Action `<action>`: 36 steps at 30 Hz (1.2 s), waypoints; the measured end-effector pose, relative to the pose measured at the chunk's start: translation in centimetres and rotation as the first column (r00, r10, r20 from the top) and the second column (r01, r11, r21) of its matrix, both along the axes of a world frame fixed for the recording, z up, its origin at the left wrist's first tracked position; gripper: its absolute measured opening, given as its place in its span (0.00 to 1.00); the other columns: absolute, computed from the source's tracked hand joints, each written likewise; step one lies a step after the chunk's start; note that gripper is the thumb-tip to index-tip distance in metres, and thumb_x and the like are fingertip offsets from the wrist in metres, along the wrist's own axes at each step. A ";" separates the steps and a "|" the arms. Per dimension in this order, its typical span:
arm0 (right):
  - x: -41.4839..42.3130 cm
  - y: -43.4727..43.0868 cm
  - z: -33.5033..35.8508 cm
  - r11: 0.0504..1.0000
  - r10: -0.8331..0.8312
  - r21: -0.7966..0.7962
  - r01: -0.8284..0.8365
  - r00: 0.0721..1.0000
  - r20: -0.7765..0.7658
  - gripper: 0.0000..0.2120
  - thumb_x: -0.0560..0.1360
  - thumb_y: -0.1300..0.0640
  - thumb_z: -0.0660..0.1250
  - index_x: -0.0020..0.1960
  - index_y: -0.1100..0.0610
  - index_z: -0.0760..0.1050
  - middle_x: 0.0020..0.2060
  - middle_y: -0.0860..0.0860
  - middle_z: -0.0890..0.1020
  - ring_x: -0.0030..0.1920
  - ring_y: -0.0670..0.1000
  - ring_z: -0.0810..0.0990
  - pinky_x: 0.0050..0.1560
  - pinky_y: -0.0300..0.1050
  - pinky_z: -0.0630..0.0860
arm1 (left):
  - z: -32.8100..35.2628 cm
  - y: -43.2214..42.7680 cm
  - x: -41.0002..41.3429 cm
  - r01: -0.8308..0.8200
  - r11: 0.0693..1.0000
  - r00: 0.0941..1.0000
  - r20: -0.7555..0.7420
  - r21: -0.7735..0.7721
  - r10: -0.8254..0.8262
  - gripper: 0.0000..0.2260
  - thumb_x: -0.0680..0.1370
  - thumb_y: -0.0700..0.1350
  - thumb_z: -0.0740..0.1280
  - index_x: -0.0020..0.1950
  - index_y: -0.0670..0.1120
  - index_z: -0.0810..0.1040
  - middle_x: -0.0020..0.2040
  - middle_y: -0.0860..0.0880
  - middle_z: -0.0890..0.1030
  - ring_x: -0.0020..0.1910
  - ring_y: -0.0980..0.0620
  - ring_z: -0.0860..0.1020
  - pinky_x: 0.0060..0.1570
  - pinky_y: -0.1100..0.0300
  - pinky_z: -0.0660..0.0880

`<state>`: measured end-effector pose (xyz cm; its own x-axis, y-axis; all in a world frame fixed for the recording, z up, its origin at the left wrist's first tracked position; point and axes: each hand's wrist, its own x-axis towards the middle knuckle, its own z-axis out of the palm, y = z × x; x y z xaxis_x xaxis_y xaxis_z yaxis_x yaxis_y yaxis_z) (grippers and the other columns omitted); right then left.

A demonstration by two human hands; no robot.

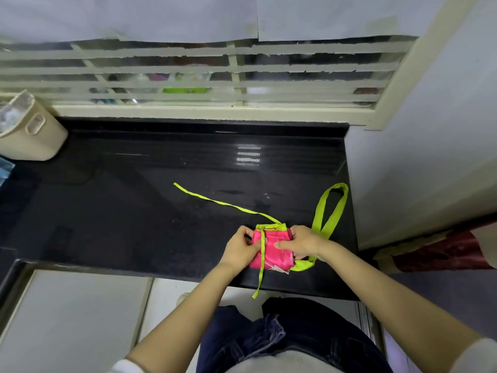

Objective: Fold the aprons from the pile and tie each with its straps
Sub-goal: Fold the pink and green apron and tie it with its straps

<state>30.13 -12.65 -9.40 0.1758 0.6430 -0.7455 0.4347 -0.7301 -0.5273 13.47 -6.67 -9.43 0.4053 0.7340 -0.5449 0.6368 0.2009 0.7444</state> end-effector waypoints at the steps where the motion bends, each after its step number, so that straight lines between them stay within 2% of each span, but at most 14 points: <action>1: -0.2 -0.3 0.0 1.000 -0.010 0.027 0.009 1.000 0.023 0.20 0.71 0.46 0.71 0.52 0.60 0.75 0.48 0.56 0.82 0.48 0.55 0.83 0.49 0.51 0.81 | 0.1 -0.2 0.0 -0.020 0.999 1.000 0.010 -0.034 0.021 0.09 0.75 0.44 0.68 0.41 0.50 0.68 0.38 0.51 0.75 0.36 0.54 0.73 0.39 0.61 0.70; 3: -0.6 -0.6 0.2 0.997 -0.013 0.078 0.006 0.996 0.086 0.18 0.70 0.45 0.72 0.50 0.57 0.73 0.49 0.54 0.82 0.49 0.55 0.82 0.50 0.51 0.79 | 0.5 -0.5 0.1 -0.061 0.997 0.998 0.027 -0.049 0.062 0.08 0.75 0.40 0.66 0.42 0.49 0.68 0.40 0.51 0.75 0.39 0.53 0.73 0.39 0.64 0.69; 5: -0.8 -1.0 0.4 0.992 -0.013 0.124 -0.006 0.988 0.153 0.16 0.71 0.45 0.71 0.46 0.55 0.71 0.46 0.53 0.82 0.46 0.54 0.81 0.42 0.45 0.76 | 1.2 -0.8 0.2 -0.138 0.989 0.990 0.030 0.044 0.137 0.07 0.75 0.37 0.64 0.44 0.48 0.68 0.44 0.49 0.74 0.39 0.54 0.72 0.34 0.69 0.67; 8: -1.0 -1.5 0.7 0.972 -0.106 0.225 0.067 0.980 0.166 0.16 0.70 0.45 0.72 0.40 0.54 0.68 0.37 0.50 0.79 0.43 0.54 0.81 0.38 0.45 0.74 | 2.7 -1.0 0.5 -0.258 0.950 0.966 0.055 0.174 0.252 0.06 0.77 0.41 0.63 0.42 0.46 0.68 0.42 0.49 0.73 0.38 0.54 0.70 0.35 0.67 0.65; 11: -0.9 -1.8 1.5 0.942 -0.186 0.317 0.115 0.961 0.205 0.17 0.70 0.46 0.72 0.39 0.54 0.67 0.32 0.48 0.75 0.39 0.54 0.80 0.39 0.48 0.75 | 3.6 -1.2 0.8 -0.212 0.972 0.977 0.060 0.103 0.206 0.11 0.78 0.49 0.64 0.40 0.46 0.69 0.37 0.49 0.76 0.37 0.52 0.73 0.39 0.65 0.69; 13: -0.7 -1.9 2.1 0.924 -0.203 0.371 0.088 0.937 0.285 0.17 0.71 0.45 0.71 0.44 0.57 0.70 0.34 0.49 0.78 0.40 0.53 0.79 0.40 0.48 0.74 | 4.1 -1.5 1.0 -0.162 0.982 0.985 0.074 0.095 0.155 0.11 0.77 0.51 0.66 0.42 0.45 0.71 0.39 0.50 0.77 0.38 0.54 0.75 0.39 0.68 0.69; 16: -0.5 -1.9 3.0 0.884 -0.257 0.459 0.095 0.917 0.306 0.18 0.70 0.45 0.71 0.48 0.57 0.70 0.38 0.50 0.80 0.41 0.52 0.80 0.42 0.51 0.77 | 4.8 -1.6 1.5 -0.118 0.976 0.990 0.099 0.185 0.101 0.11 0.76 0.50 0.68 0.41 0.45 0.73 0.37 0.54 0.76 0.36 0.59 0.72 0.35 0.73 0.68; 19: -0.7 -2.1 3.9 0.841 -0.297 0.530 0.108 0.911 0.286 0.17 0.70 0.46 0.72 0.46 0.55 0.68 0.34 0.47 0.78 0.37 0.50 0.79 0.38 0.48 0.76 | 5.4 -1.5 1.9 -0.116 0.967 0.983 0.167 0.227 0.079 0.13 0.77 0.47 0.67 0.34 0.46 0.71 0.31 0.54 0.71 0.32 0.57 0.68 0.33 0.68 0.66; 22: -0.6 -2.0 4.7 0.798 -0.359 0.574 0.183 0.910 0.208 0.16 0.70 0.48 0.73 0.44 0.55 0.69 0.32 0.47 0.77 0.35 0.49 0.78 0.36 0.47 0.77 | 6.0 -1.4 1.9 -0.175 0.980 0.942 0.304 0.097 0.138 0.13 0.80 0.44 0.63 0.36 0.44 0.72 0.31 0.50 0.76 0.32 0.55 0.72 0.37 0.61 0.71; 24: -0.3 -1.7 5.0 0.773 -0.401 0.576 0.266 0.908 0.118 0.16 0.69 0.48 0.73 0.44 0.56 0.70 0.35 0.50 0.80 0.36 0.51 0.81 0.39 0.53 0.80 | 6.5 -1.7 2.0 -0.204 0.979 0.909 0.372 0.002 0.188 0.12 0.81 0.43 0.60 0.39 0.43 0.71 0.30 0.50 0.76 0.31 0.55 0.75 0.38 0.60 0.74; 26: 0.0 -1.4 5.5 0.764 -0.412 0.567 0.307 0.909 0.063 0.17 0.68 0.47 0.74 0.44 0.57 0.71 0.37 0.53 0.82 0.38 0.52 0.82 0.40 0.56 0.80 | 7.0 -1.9 2.2 -0.212 0.977 0.900 0.383 -0.037 0.209 0.12 0.82 0.43 0.57 0.39 0.44 0.66 0.28 0.50 0.69 0.25 0.58 0.67 0.28 0.64 0.67; 28: -0.1 -1.2 6.1 0.750 -0.428 0.571 0.334 0.903 0.035 0.18 0.68 0.47 0.74 0.44 0.58 0.71 0.37 0.53 0.82 0.37 0.53 0.83 0.40 0.57 0.80 | 7.1 -1.9 2.4 -0.237 0.970 0.894 0.377 -0.058 0.241 0.12 0.82 0.44 0.58 0.39 0.45 0.64 0.30 0.50 0.64 0.23 0.59 0.61 0.24 0.66 0.61; 32: -0.3 -1.1 7.4 0.707 -0.446 0.596 0.381 0.894 -0.043 0.17 0.69 0.50 0.74 0.45 0.60 0.72 0.37 0.52 0.82 0.35 0.51 0.83 0.39 0.56 0.81 | 6.5 -1.5 2.0 -0.297 0.947 0.890 0.324 -0.119 0.320 0.10 0.80 0.47 0.63 0.44 0.44 0.64 0.33 0.51 0.65 0.25 0.57 0.62 0.26 0.66 0.63; 36: -0.5 -1.3 8.5 0.726 -0.377 0.581 0.368 0.919 -0.111 0.17 0.70 0.53 0.74 0.49 0.64 0.72 0.39 0.53 0.82 0.37 0.53 0.84 0.35 0.50 0.82 | 6.4 -1.1 1.5 -0.238 0.940 0.878 0.359 -0.245 0.316 0.14 0.79 0.50 0.64 0.56 0.41 0.71 0.39 0.51 0.72 0.30 0.58 0.64 0.29 0.67 0.64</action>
<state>29.63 -13.98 -0.95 0.5015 0.8292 -0.2469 0.2037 -0.3905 -0.8978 15.01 -7.78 -3.05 0.4073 0.7473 -0.5250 0.2024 0.4867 0.8498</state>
